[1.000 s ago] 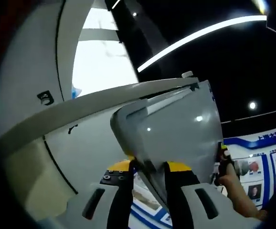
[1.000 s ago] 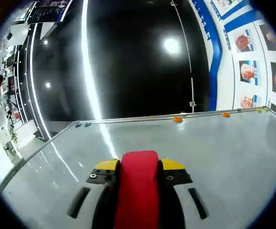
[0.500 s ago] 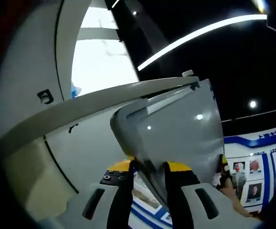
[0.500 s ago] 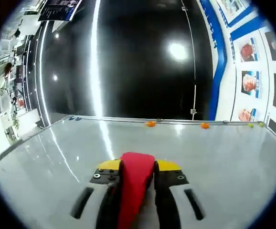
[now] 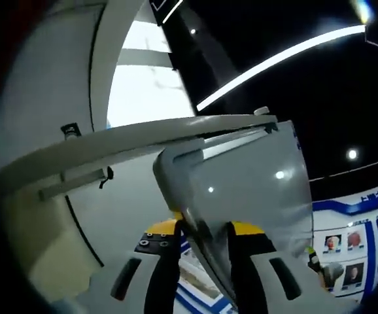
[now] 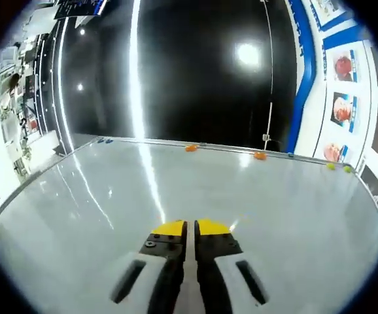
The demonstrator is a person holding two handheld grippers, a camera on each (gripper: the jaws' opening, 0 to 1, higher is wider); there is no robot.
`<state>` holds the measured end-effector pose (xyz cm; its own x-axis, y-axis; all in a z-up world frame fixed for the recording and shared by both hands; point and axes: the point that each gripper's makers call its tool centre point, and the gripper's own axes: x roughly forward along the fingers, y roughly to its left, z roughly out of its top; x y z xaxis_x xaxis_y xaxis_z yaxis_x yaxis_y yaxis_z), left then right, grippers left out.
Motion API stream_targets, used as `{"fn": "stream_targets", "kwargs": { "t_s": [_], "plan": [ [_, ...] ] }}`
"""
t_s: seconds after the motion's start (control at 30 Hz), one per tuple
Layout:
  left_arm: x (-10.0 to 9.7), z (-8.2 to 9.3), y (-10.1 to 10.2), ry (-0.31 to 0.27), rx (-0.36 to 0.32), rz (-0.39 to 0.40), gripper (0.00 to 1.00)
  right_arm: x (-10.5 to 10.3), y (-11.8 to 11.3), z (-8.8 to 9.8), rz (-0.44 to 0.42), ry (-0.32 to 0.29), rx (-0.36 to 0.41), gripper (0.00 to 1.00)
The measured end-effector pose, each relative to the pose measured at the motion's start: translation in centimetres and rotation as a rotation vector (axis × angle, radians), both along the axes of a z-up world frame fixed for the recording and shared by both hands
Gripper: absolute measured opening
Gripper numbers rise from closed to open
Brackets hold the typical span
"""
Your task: Wipe the writing off the whiteboard with the eraser
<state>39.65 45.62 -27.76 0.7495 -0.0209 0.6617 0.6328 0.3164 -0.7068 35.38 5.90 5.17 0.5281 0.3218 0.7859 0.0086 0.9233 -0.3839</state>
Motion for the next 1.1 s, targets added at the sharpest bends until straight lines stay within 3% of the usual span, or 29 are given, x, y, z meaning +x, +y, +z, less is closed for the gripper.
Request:
{"fn": "stream_targets", "kwargs": {
  "t_s": [0.23,0.5,0.67,0.8,0.93,1.0,1.1],
  "plan": [
    [-0.1,0.0,-0.2,0.005,-0.002,-0.003,0.31,-0.7,0.0,-0.5,-0.035,-0.024,-0.054,0.01],
    [0.1,0.0,-0.1,0.009,-0.019,0.012,0.32,-0.9,0.4,-2.5,-0.012,0.025,-0.067,0.06],
    [0.4,-0.3,0.4,0.017,-0.011,0.012,0.32,-1.7,1.6,-4.6,0.043,0.063,-0.102,0.14],
    [0.8,-0.7,0.8,0.030,-0.002,0.012,0.33,-1.1,1.9,-6.9,0.012,0.102,-0.160,0.23],
    [1.5,-1.1,1.3,0.030,-0.017,0.018,0.33,-0.7,-0.4,-8.2,0.005,0.085,-0.094,0.43],
    [2.0,-1.3,1.6,0.033,-0.020,0.021,0.33,-0.6,-2.1,-8.6,0.016,0.051,-0.038,0.49],
    [2.2,-1.4,1.9,0.025,-0.023,0.018,0.33,-0.5,-3.0,-8.9,0.031,0.061,0.001,0.55]
  ]
}}
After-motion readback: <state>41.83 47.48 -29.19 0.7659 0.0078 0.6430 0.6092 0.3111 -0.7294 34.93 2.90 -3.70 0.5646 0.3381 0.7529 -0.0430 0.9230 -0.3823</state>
